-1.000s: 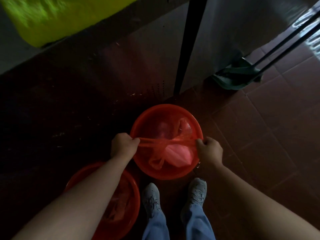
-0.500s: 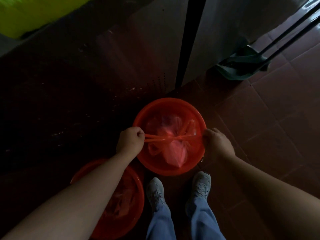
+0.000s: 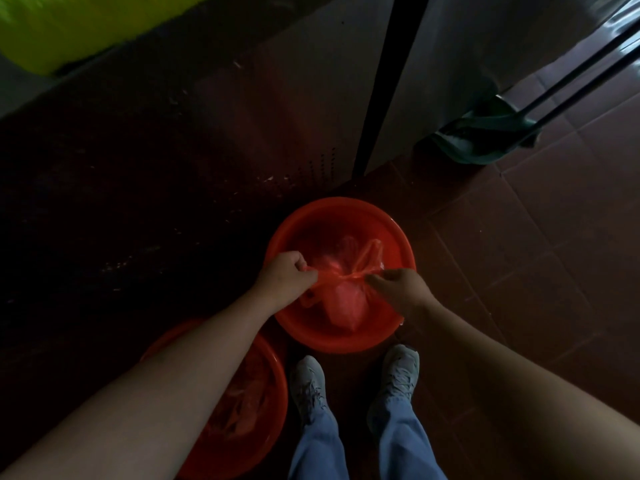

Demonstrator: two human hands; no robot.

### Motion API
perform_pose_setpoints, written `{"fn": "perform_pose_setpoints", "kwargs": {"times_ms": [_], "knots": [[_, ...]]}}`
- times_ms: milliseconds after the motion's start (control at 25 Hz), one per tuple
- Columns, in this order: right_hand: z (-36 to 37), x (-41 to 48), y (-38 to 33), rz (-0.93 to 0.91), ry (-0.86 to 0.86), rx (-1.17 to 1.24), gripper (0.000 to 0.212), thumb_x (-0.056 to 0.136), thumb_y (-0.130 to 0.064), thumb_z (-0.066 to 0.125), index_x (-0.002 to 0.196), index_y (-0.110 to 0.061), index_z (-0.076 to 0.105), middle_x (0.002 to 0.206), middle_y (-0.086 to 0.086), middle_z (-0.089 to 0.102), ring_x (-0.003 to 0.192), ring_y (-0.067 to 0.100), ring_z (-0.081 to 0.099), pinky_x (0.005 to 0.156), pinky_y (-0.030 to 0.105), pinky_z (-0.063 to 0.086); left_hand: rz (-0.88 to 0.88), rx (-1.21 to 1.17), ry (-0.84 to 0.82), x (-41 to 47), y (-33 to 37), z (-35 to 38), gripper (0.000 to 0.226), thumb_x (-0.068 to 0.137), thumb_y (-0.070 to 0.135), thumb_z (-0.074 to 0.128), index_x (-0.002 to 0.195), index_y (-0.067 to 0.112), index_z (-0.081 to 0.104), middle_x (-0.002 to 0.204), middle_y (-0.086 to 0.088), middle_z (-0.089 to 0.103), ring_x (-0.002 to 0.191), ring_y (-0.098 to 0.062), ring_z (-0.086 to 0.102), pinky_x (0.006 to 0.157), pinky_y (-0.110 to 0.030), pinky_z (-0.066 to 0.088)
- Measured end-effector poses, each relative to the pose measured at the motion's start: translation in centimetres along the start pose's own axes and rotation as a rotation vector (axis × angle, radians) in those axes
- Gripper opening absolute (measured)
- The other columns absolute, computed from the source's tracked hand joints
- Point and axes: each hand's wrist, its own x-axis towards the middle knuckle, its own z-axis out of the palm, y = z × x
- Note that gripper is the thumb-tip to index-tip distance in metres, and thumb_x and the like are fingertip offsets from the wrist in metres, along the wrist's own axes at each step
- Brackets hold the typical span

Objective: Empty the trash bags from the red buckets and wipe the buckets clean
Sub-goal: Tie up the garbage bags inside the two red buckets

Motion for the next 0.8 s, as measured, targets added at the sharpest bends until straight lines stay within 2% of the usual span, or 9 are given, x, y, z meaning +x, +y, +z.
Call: {"fn": "perform_pose_setpoints", "kwargs": {"times_ms": [80, 120, 240, 320, 440, 600, 680, 800], "knots": [[-0.1, 0.1, 0.5, 0.025, 0.099, 0.067, 0.02, 0.101, -0.03, 0.059, 0.1, -0.017, 0.073, 0.09, 0.006, 0.074, 0.081, 0.02, 0.072, 0.075, 0.035, 0.062, -0.008, 0.068, 0.131, 0.3, -0.2, -0.1, 0.022, 0.086, 0.022, 0.066, 0.069, 0.015, 0.055, 0.068, -0.005, 0.066, 0.06, -0.02, 0.064, 0.059, -0.03, 0.051], [-0.3, 0.0, 0.9, 0.064, 0.139, 0.158, 0.018, 0.1, -0.026, 0.061, 0.099, -0.013, 0.074, 0.091, 0.008, 0.074, 0.079, 0.019, 0.072, 0.07, 0.033, 0.062, -0.051, 0.008, 0.181, 0.5, -0.3, -0.3, 0.024, 0.087, 0.021, 0.066, 0.068, 0.014, 0.055, 0.069, -0.008, 0.067, 0.061, -0.022, 0.067, 0.061, -0.033, 0.054], [-1.2, -0.2, 1.6, 0.174, 0.215, 0.465, 0.015, 0.098, -0.015, 0.064, 0.101, -0.004, 0.073, 0.089, 0.01, 0.072, 0.058, 0.01, 0.068, 0.046, 0.02, 0.051, -0.276, -0.443, 0.231, 0.8, 0.2, -0.3, 0.021, 0.091, 0.013, 0.065, 0.072, 0.008, 0.059, 0.072, -0.011, 0.061, 0.055, -0.022, 0.063, 0.063, -0.036, 0.06], [-1.8, -0.5, 2.0, 0.223, 0.203, 0.537, 0.02, 0.099, -0.017, 0.062, 0.108, -0.001, 0.07, 0.08, 0.005, 0.067, 0.047, 0.007, 0.06, 0.041, 0.019, 0.044, -0.399, -0.673, 0.248, 0.7, 0.3, -0.3, 0.014, 0.093, 0.007, 0.063, 0.079, 0.005, 0.061, 0.074, -0.009, 0.055, 0.056, -0.02, 0.057, 0.06, -0.035, 0.059], [-2.8, -1.0, 2.4, 0.304, 0.154, 0.777, 0.019, 0.101, -0.018, 0.059, 0.103, 0.0, 0.066, 0.067, 0.004, 0.057, 0.034, 0.006, 0.045, 0.033, 0.018, 0.034, -0.529, -0.869, 0.272, 0.7, -0.4, -0.8, 0.007, 0.093, 0.005, 0.062, 0.086, 0.005, 0.061, 0.076, -0.008, 0.054, 0.062, -0.018, 0.056, 0.064, -0.033, 0.056], [-2.9, -0.5, 3.5, 0.383, 0.131, 0.929, 0.011, 0.099, -0.017, 0.06, 0.093, -0.008, 0.063, 0.064, 0.002, 0.053, 0.046, 0.009, 0.045, 0.039, 0.022, 0.035, -0.591, -1.061, 0.281, 0.9, -0.9, -0.9, 0.011, 0.094, 0.004, 0.059, 0.084, 0.003, 0.059, 0.069, -0.007, 0.053, 0.062, -0.016, 0.052, 0.067, -0.033, 0.054], [-3.0, -0.2, 3.9, 0.366, 0.148, 0.984, 0.013, 0.097, -0.02, 0.059, 0.087, -0.011, 0.062, 0.07, 0.003, 0.054, 0.053, 0.012, 0.048, 0.05, 0.025, 0.04, -0.542, -1.078, 0.245, 0.9, -0.5, -0.7, 0.012, 0.095, 0.006, 0.059, 0.083, 0.005, 0.059, 0.067, -0.006, 0.052, 0.064, -0.015, 0.053, 0.068, -0.032, 0.054], [-3.6, -0.8, 3.2, 0.229, 0.148, 1.083, 0.023, 0.098, -0.021, 0.055, 0.078, -0.011, 0.059, 0.072, 0.006, 0.061, 0.065, 0.016, 0.06, 0.067, 0.03, 0.05, -0.396, -1.023, 0.113, 0.0, 0.3, -0.7, 0.015, 0.096, 0.011, 0.06, 0.081, 0.013, 0.059, 0.063, -0.001, 0.049, 0.067, -0.014, 0.055, 0.073, -0.032, 0.049]]}}
